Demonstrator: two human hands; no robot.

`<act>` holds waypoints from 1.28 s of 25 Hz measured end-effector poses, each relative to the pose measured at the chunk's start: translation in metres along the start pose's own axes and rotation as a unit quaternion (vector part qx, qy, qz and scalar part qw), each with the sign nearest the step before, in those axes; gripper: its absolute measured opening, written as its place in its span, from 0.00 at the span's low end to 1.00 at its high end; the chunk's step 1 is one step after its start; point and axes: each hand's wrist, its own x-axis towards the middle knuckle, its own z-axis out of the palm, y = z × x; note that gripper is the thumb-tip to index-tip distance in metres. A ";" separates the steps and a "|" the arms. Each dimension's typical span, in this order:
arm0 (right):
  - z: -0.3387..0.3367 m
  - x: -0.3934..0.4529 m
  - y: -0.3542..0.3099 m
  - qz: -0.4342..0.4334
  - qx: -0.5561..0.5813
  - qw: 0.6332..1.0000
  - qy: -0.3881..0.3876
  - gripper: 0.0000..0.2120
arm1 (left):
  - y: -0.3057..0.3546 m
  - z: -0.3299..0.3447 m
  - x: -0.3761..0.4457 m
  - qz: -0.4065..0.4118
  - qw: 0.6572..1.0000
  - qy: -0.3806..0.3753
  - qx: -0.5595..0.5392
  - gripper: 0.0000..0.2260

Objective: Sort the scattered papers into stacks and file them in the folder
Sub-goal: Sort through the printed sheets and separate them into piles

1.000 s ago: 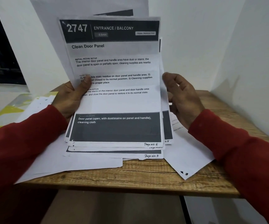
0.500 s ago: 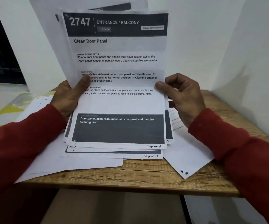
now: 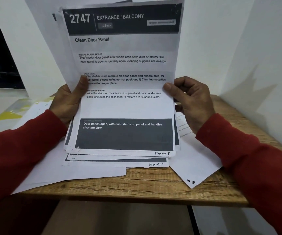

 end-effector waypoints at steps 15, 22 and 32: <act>0.000 0.000 -0.002 -0.011 0.016 1.000 -0.001 0.07 | 0.009 0.013 -0.006 0.025 1.000 -0.008 -0.010 0.22; -0.004 0.004 0.000 -0.001 -0.006 1.000 -0.002 0.05 | 0.004 0.004 0.001 0.010 1.000 0.010 0.022 0.11; -0.003 0.000 0.003 0.014 -0.006 1.000 -0.020 0.06 | 0.004 0.007 -0.004 0.008 0.999 0.020 0.044 0.18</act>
